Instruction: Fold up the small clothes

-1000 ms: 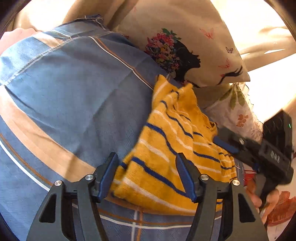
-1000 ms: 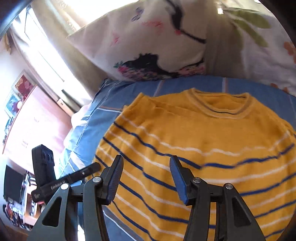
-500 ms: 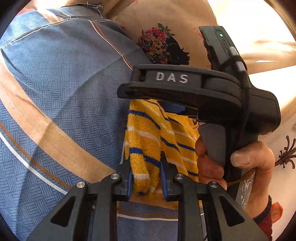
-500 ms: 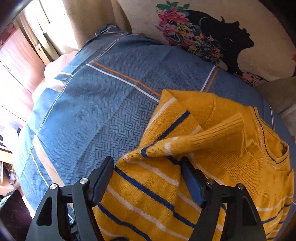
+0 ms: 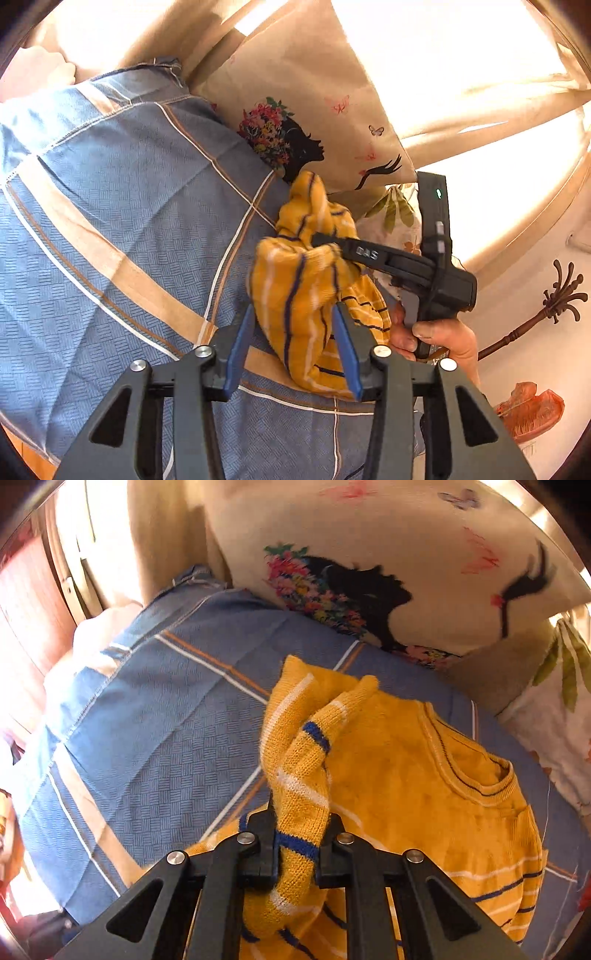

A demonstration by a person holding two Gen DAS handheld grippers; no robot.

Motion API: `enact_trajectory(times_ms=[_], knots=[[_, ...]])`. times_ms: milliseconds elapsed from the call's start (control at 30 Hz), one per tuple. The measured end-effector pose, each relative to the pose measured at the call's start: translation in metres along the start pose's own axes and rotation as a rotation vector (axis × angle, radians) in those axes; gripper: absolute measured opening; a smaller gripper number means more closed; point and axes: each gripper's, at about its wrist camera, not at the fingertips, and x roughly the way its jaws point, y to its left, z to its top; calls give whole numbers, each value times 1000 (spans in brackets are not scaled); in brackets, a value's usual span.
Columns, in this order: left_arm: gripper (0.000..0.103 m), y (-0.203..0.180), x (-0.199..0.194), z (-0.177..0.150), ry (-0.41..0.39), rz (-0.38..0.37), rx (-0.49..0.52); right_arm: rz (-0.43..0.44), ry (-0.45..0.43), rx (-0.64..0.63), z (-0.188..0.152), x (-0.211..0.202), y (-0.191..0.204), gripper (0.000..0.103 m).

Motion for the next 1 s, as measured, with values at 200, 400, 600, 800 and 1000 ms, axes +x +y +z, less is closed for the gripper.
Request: enact_trajectory(times_ms=[200, 400, 600, 800, 1000], knots=[[44, -19, 27, -16, 68, 51, 25, 54, -100, 200, -39, -48, -119, 11], [44, -54, 87, -42, 196, 52, 88, 91, -140, 377, -107, -60, -217, 11], [44, -106, 130, -57, 260, 45, 214, 106, -185, 501, -157, -68, -266, 37], [49, -131, 178, -75, 305, 106, 328, 132, -282, 510, -174, -116, -272, 51], [51, -140, 167, -96, 305, 145, 434, 318, -301, 437, -194, -119, -233, 55]])
